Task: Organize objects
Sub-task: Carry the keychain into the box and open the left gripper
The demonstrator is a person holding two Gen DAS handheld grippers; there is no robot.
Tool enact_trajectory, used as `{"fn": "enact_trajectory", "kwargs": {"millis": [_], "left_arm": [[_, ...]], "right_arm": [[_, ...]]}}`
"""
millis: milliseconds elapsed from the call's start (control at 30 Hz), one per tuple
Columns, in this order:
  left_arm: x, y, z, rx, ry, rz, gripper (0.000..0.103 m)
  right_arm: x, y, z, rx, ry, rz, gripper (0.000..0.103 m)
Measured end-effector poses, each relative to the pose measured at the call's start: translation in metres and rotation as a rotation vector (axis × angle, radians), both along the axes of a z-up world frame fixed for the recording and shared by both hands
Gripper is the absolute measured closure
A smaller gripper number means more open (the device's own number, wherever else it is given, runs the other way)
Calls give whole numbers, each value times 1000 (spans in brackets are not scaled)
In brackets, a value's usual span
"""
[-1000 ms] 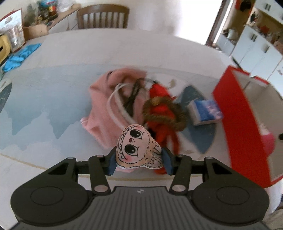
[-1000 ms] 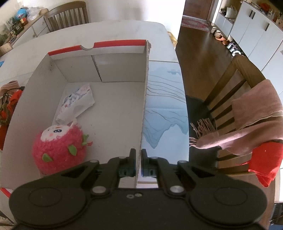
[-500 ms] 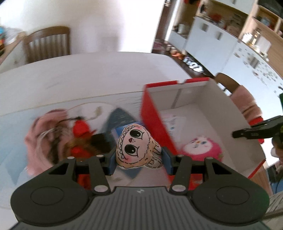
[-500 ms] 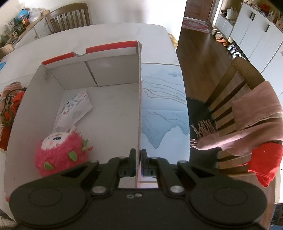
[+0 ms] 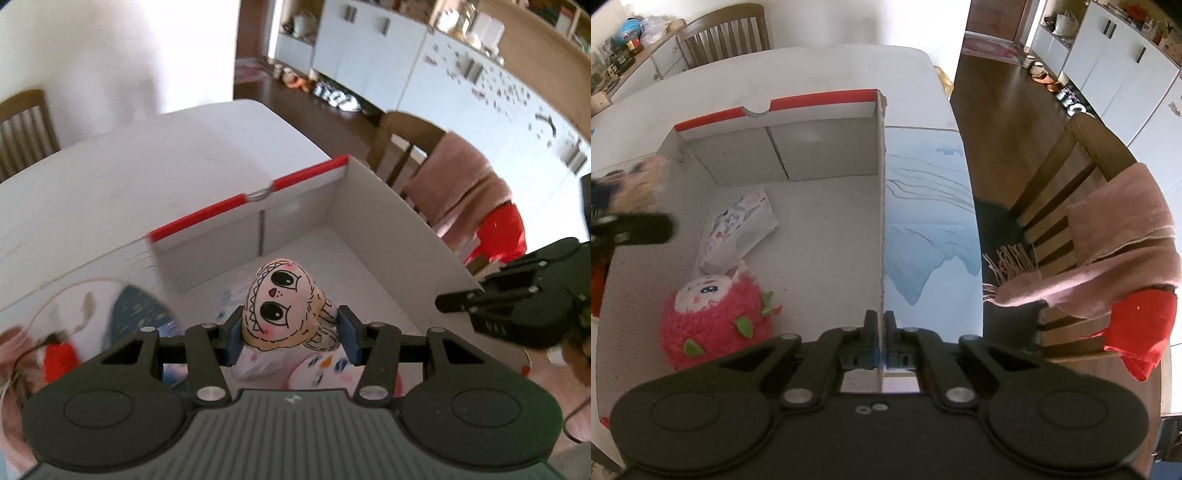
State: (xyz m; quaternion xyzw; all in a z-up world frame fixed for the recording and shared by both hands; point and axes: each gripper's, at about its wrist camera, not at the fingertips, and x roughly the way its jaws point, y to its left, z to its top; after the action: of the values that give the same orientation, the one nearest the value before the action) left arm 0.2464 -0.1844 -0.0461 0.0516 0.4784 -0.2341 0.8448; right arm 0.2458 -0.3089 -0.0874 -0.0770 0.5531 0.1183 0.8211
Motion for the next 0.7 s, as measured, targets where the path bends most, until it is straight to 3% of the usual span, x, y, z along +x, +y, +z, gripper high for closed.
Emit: {"fn": "enact_trajectory", "kwargs": {"millis": [400,700], "left_arm": [[40,-68,-43,98,90,-159,53],[62,-88,-79,131,189,-161,52]], "right_arm": [[-4,1,1,3,2,-12,102],[-7,3,1,7,-1,-15,102]]}}
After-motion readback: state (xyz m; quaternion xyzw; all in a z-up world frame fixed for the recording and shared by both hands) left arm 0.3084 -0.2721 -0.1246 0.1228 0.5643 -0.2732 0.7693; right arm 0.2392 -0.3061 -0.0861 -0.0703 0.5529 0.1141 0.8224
